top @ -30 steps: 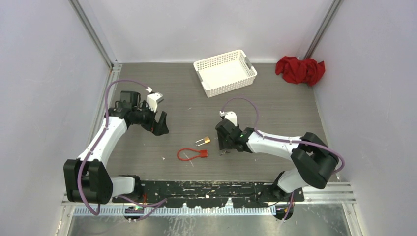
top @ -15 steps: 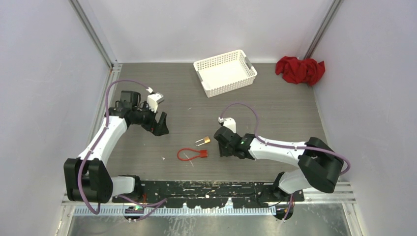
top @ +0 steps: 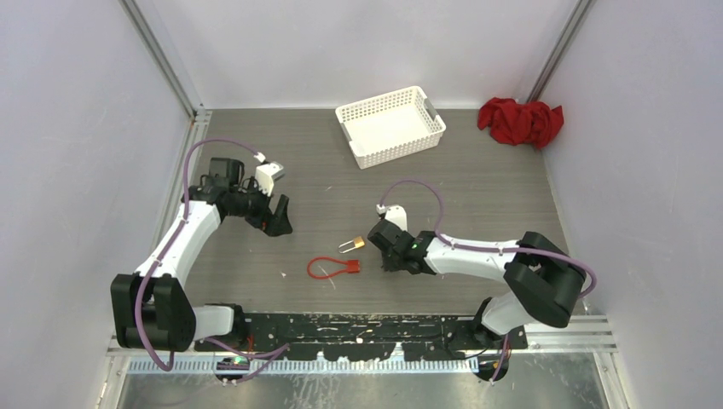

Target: Unlock with the key

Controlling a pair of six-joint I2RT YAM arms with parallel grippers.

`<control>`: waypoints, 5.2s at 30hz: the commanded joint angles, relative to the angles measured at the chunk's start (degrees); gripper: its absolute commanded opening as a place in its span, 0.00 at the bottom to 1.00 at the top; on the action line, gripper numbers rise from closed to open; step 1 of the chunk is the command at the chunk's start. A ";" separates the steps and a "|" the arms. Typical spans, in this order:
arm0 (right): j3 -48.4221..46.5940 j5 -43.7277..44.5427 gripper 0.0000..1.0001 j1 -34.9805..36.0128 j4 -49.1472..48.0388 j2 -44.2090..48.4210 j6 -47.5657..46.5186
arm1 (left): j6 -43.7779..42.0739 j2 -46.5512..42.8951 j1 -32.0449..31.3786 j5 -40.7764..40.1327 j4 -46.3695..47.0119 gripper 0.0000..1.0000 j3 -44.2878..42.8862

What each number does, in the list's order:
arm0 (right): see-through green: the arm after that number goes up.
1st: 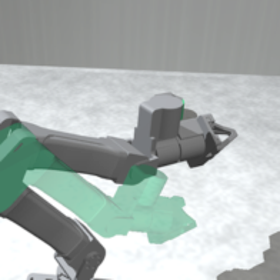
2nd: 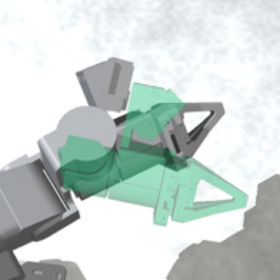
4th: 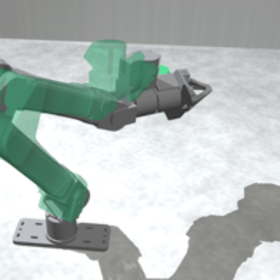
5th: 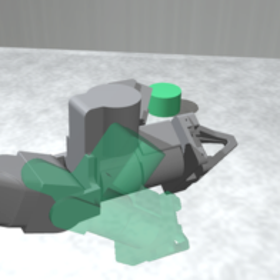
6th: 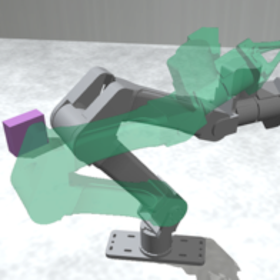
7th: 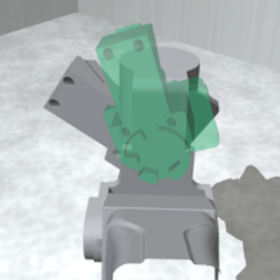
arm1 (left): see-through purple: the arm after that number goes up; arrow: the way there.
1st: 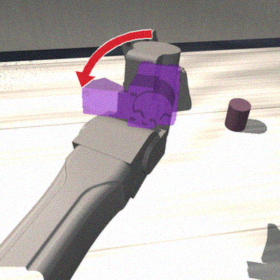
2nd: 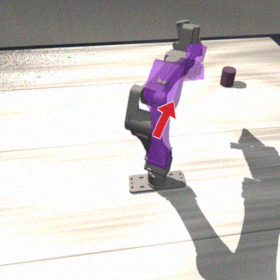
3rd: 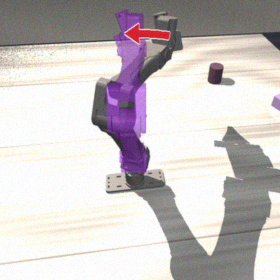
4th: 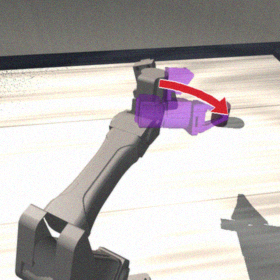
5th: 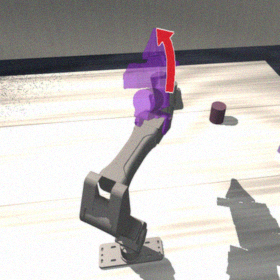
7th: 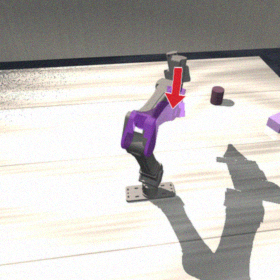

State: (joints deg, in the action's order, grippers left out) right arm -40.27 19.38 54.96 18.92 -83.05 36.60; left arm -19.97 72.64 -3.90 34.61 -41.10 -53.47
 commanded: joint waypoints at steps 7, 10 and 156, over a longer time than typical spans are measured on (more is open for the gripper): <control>-2.96 0.43 0.11 0.19 -0.95 -0.58 0.49 | -1.69 -0.31 -0.20 0.72 -1.41 0.88 -2.35; -3.14 0.41 0.09 0.23 -0.83 -0.62 0.50 | -1.83 -0.31 -0.18 0.71 -1.53 0.88 -2.21; -27.06 -52.21 0.01 -8.15 -17.64 2.82 6.63 | -16.37 -24.98 -15.12 22.13 0.01 0.04 0.01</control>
State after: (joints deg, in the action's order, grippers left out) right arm -65.25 -35.68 47.68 -0.14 -81.97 45.67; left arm -34.28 50.02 -18.76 54.00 -39.07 -52.99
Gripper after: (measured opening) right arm 0.028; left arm 0.037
